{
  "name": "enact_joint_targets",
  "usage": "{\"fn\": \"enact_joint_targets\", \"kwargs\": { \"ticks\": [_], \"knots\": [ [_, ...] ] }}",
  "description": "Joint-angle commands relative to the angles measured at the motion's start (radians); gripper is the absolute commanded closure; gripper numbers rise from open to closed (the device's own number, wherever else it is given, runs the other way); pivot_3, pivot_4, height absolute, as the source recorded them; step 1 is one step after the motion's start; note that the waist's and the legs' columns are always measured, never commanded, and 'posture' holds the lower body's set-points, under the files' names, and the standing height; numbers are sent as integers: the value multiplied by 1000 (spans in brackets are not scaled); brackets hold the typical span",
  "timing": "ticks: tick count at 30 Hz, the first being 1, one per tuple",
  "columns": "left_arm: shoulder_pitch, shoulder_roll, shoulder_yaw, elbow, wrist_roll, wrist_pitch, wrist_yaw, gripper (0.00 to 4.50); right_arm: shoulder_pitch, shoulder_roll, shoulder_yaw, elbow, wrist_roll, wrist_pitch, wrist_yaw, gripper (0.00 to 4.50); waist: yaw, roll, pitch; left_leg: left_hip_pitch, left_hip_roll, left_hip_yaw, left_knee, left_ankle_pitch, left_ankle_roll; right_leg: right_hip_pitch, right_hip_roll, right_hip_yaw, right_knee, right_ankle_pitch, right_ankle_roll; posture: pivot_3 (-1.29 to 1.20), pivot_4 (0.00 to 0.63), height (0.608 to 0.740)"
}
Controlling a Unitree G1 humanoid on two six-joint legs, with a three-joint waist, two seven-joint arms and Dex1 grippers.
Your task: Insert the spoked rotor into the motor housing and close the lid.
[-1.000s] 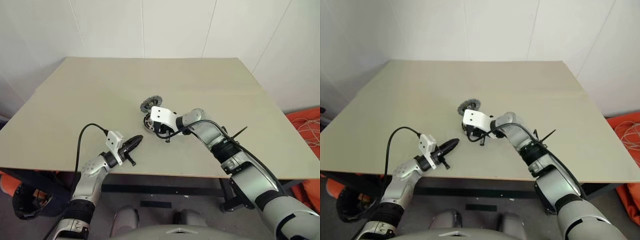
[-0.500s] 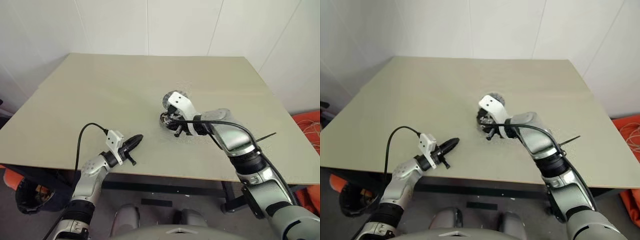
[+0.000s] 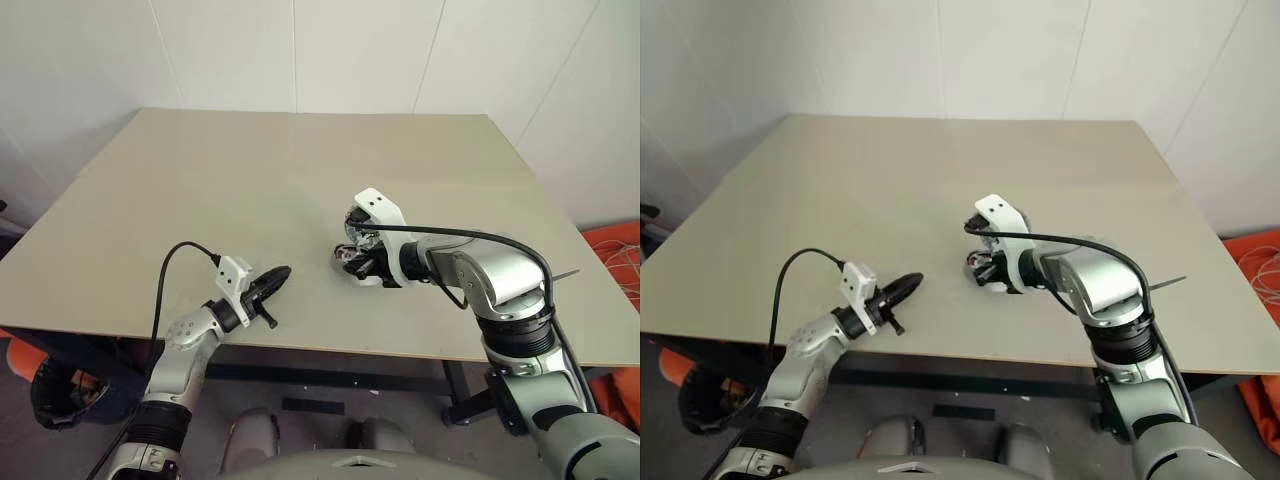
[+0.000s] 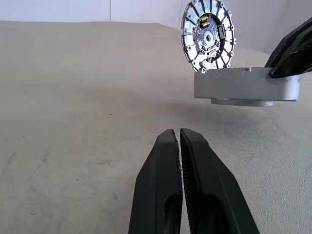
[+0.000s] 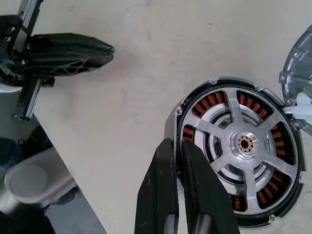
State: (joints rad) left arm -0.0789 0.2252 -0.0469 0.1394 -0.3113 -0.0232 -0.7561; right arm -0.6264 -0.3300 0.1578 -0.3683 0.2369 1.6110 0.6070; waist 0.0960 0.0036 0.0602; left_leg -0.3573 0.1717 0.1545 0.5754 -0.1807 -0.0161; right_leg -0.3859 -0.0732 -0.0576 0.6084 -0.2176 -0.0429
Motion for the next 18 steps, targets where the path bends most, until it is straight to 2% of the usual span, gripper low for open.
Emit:
{"fn": "enact_joint_targets", "kwargs": {
  "ticks": [1, 6, 12, 18],
  "knots": [
    [-4, 2, 0, -63, -8, 18, 11, 4311, -10, 81, -60, 22, 14, 3, -111, 4488, 0, 0, 0, 0, 0, 0, 0, 0, 0, 0, 0, 0, 0, 0, 0, 0, 0, 740],
    [-4, 6, 1, -82, -9, 39, 15, 4311, -7, 189, -93, 76, 26, 3, -216, 4488, -1, 0, 0, 0, 0, 0, 0, 0, 0, 0, 0, 0, 0, 0, 0, 0, 0, 740],
    [-3, 12, 3, -84, -12, 47, 10, 4311, -70, 318, -171, 130, 59, 3, -282, 4488, -6, 0, 0, 6, 0, 0, -3, 1, -2, 3, 0, 1, 0, 0, 1, 0, 0, 740],
    [-2, 13, 4, -84, -12, 51, 9, 4311, -105, 350, -218, 144, 130, 3, -295, 4488, -1, 0, 0, 6, -1, 0, -6, 3, -5, 1, 0, 1, 0, 0, 1, 0, 0, 740]
  ]
}}
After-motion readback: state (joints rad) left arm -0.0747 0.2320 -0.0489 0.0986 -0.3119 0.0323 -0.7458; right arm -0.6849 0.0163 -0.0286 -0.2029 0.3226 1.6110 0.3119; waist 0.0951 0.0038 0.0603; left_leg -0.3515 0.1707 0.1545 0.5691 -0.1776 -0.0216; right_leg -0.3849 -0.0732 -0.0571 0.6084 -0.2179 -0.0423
